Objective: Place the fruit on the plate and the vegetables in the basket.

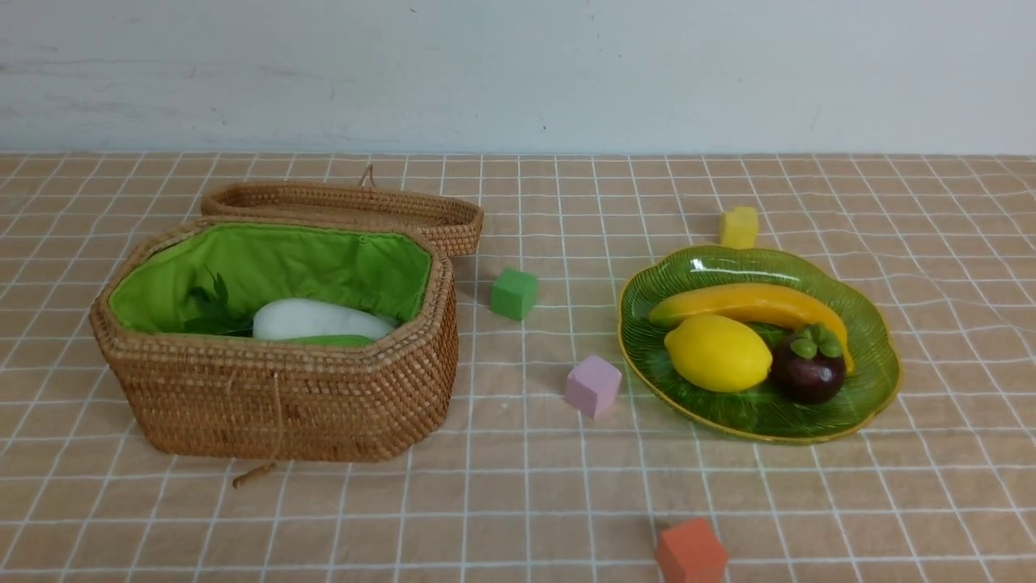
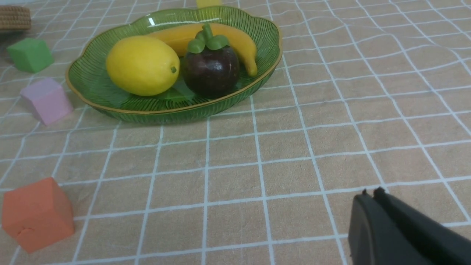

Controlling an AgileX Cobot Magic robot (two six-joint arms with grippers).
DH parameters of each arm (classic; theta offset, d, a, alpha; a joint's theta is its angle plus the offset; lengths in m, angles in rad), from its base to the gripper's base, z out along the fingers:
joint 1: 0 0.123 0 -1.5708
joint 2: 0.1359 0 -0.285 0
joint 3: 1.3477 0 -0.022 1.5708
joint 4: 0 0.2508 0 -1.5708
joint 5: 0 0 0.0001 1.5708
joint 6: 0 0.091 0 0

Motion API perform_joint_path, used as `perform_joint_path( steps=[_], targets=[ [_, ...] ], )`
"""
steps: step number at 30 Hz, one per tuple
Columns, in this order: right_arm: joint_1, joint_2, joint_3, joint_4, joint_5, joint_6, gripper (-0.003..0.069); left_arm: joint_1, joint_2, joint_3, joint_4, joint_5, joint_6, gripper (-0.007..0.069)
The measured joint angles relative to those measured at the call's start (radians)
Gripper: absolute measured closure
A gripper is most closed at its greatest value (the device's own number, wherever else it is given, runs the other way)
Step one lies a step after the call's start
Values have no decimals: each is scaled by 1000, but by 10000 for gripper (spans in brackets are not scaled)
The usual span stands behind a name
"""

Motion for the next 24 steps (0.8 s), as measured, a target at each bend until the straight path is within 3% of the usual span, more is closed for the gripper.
perform_joint_path(
  steps=[1,3,7,11,24],
  targets=[
    [0,-1,0,0,0,0,654,13,-4,2,-5,-5,3,621],
    [0,-1,-1,-1,1,0,652,191,-49,38,-54,-25,28,638],
    [0,-2,-1,-1,1,0,648,329,-54,83,-85,62,56,638],
    [0,-3,-1,-1,1,0,644,363,-54,92,-106,201,52,638],
    [0,-3,-1,-1,1,0,634,365,-54,92,-121,205,21,638]
  ],
)
